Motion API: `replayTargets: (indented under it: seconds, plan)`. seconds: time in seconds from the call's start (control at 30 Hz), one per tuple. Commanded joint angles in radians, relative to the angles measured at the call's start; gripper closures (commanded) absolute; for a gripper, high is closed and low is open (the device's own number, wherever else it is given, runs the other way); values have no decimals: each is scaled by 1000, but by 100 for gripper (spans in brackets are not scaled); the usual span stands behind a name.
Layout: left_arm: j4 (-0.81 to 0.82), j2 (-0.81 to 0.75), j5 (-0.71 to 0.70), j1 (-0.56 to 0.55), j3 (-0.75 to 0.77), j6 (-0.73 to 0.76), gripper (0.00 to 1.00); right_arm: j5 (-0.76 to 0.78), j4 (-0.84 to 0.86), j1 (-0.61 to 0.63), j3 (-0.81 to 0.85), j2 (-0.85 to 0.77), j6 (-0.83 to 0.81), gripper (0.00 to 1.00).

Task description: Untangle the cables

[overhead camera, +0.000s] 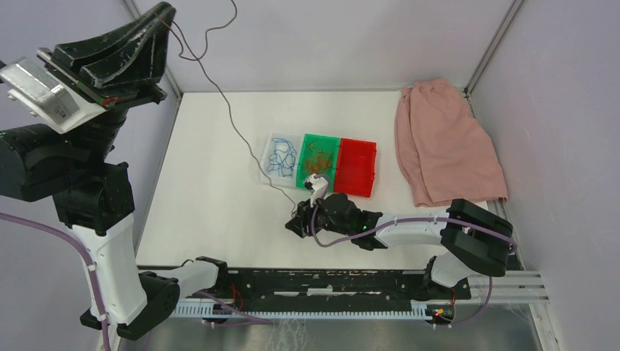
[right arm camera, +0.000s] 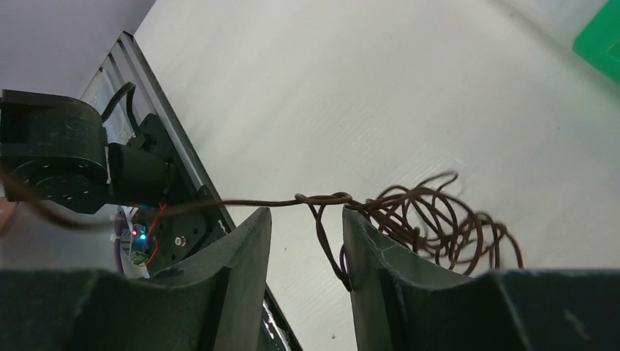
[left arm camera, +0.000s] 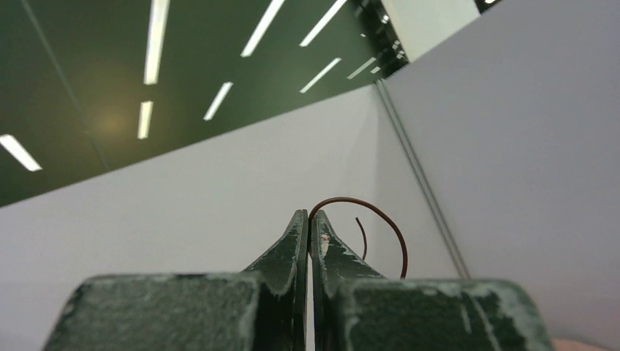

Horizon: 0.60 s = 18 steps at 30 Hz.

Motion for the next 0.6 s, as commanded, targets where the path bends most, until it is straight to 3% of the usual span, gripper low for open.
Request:
replayTargets:
  seconds: [0.0, 0.57]
  plan:
    - [172, 3, -181, 0, 44, 145, 97, 29, 51, -2, -22, 27, 27, 52]
    - [402, 67, -381, 1, 170, 326, 97, 111, 101, -3, -96, 78, 125, 54]
